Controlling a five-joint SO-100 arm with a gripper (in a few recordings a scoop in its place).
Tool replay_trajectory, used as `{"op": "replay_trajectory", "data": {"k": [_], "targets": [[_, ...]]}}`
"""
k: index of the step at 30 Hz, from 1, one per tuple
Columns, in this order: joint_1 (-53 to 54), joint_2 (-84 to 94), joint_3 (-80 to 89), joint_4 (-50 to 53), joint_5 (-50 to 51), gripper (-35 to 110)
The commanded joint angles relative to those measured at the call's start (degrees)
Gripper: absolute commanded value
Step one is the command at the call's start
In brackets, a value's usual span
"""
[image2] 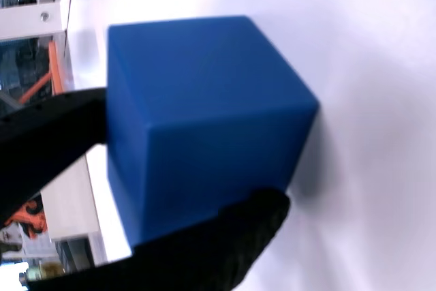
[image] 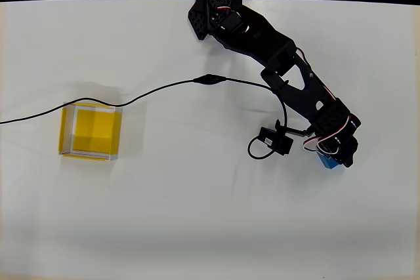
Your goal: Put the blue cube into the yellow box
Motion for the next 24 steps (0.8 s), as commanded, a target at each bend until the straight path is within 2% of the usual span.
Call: {"op": "replay_trajectory", "data": {"k": [1,10,24], "targets": [[-0.62,3.78,-5.01,0.18,-0.62,28],[0.97,4.39,-3.25,-0.79,-4.66,23],[7.65,16.70,6.94,-7.03,-21.45,16]]}}
